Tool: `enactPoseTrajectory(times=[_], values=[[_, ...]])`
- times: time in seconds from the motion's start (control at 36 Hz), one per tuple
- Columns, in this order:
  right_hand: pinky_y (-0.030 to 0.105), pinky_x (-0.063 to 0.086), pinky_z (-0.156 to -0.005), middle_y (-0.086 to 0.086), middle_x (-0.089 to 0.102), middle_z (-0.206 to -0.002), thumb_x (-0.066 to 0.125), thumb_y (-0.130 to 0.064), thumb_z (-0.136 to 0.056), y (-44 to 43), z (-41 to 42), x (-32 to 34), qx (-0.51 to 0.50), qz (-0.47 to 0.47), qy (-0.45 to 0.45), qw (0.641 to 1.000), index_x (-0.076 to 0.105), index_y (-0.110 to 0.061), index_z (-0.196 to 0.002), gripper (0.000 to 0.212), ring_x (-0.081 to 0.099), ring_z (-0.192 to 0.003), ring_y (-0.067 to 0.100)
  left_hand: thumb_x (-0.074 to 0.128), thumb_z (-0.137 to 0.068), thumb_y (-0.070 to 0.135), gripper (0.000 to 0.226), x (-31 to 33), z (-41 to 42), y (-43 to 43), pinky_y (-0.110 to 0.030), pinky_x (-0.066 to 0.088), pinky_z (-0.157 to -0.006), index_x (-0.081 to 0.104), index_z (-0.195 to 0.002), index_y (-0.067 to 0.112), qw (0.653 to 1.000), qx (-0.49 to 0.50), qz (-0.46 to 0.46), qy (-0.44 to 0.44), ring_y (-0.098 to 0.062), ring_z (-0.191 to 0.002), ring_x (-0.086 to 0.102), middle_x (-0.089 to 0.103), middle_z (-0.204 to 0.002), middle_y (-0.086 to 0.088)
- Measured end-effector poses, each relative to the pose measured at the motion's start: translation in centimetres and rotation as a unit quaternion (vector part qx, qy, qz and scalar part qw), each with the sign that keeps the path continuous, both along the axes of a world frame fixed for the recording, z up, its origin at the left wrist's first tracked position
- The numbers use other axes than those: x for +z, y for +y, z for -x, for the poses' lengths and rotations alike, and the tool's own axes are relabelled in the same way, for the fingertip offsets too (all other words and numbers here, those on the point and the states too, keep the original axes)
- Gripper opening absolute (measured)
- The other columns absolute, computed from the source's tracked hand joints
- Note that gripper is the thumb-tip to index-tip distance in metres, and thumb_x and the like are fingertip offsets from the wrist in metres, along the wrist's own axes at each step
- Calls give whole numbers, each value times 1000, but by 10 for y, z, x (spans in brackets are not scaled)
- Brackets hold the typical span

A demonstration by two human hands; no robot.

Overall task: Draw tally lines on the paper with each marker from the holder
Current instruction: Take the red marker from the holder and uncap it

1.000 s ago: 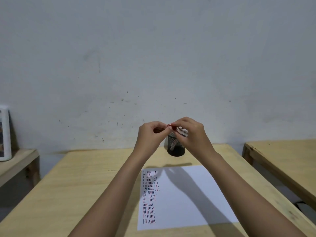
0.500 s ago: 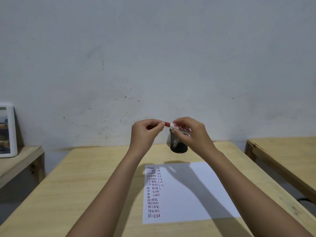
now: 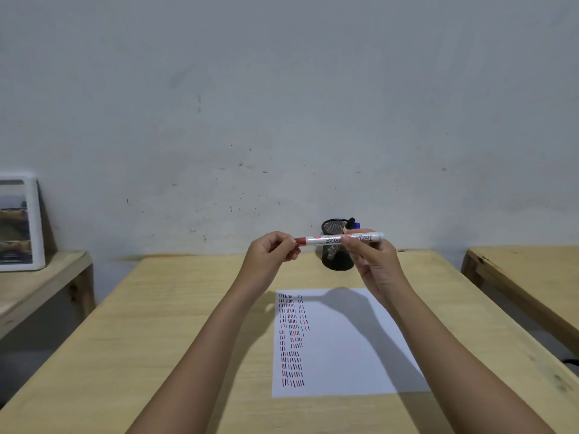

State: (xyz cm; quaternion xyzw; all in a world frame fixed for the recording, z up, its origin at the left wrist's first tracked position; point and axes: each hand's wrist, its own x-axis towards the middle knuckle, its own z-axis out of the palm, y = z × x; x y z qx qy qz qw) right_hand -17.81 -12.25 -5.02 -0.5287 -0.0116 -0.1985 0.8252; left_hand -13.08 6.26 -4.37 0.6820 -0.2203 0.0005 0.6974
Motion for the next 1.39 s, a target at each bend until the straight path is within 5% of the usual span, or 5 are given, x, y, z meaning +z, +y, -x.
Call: enactPoseTrajectory(times=[0.22,0.67,0.78,0.94,1.39], values=[[12,55,-64,-5,66,-59,53,-3,-90,25,-15,-15,15,-139,17,990,61,-2,-79,14,65,-60,4,51,-94,18,21,-16,-11,2,-13,49,-66,66,-94,3,998,14,-61,-9,-2,-59,57,62,-72,-1],[13,52,-60,0,61,-62,44,4,-92,39,-37,-35,42,-69,-5,997,56,-3,-85,15,58,-53,8,50,-93,5,23,-40,-34,53,-12,50,-55,63,-74,3,987,38,-7,158,-4,-47,60,61,-65,-7],[13,52,-61,2,64,-66,45,0,-93,28,-41,-43,16,-69,-11,997,56,-7,-87,14,59,-55,7,58,-88,11,19,-47,-35,74,-24,53,-70,68,-81,-4,980,130,-120,94,-14,-60,63,67,-74,-13],[16,56,-67,7,75,-88,46,-8,-95,26,-44,-58,24,-72,3,997,53,-10,-92,8,69,-67,11,64,-82,16,18,-56,-37,80,-21,35,-50,73,-80,0,925,200,-323,-23,-15,-53,48,72,-76,-17],[14,55,-59,13,64,-86,48,-7,-94,23,-34,-73,-26,-40,59,997,52,-8,-90,6,66,-59,7,66,-70,10,9,-64,-46,48,-28,41,-58,65,-73,2,871,110,-479,3,-23,-62,51,61,-75,-8]])
